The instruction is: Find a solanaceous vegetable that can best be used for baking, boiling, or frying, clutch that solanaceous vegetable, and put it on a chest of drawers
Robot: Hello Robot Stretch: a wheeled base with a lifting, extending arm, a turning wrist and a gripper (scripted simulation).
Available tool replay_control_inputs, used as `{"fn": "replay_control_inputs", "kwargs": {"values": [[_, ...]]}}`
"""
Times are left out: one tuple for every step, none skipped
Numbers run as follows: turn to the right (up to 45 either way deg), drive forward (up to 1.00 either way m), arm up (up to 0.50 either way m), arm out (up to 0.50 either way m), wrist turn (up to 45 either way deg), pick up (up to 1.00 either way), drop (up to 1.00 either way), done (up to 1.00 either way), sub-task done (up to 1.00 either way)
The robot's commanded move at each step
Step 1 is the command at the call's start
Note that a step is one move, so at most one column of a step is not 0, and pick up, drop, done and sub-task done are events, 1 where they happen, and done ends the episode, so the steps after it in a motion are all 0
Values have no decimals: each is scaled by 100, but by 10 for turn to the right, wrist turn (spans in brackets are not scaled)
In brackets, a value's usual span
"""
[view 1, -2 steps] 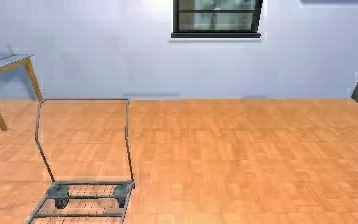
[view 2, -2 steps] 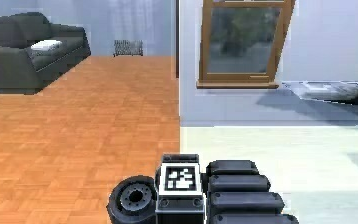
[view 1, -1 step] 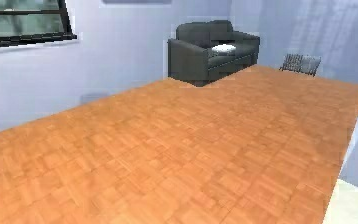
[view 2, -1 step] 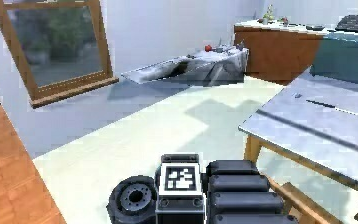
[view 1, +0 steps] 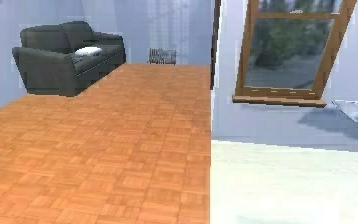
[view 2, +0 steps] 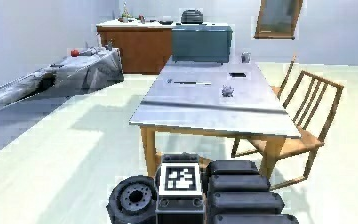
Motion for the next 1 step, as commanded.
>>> {"fn": "replay_control_inputs", "kwargs": {"values": [[0,20,0,0,0,0,0,0,0]]}}
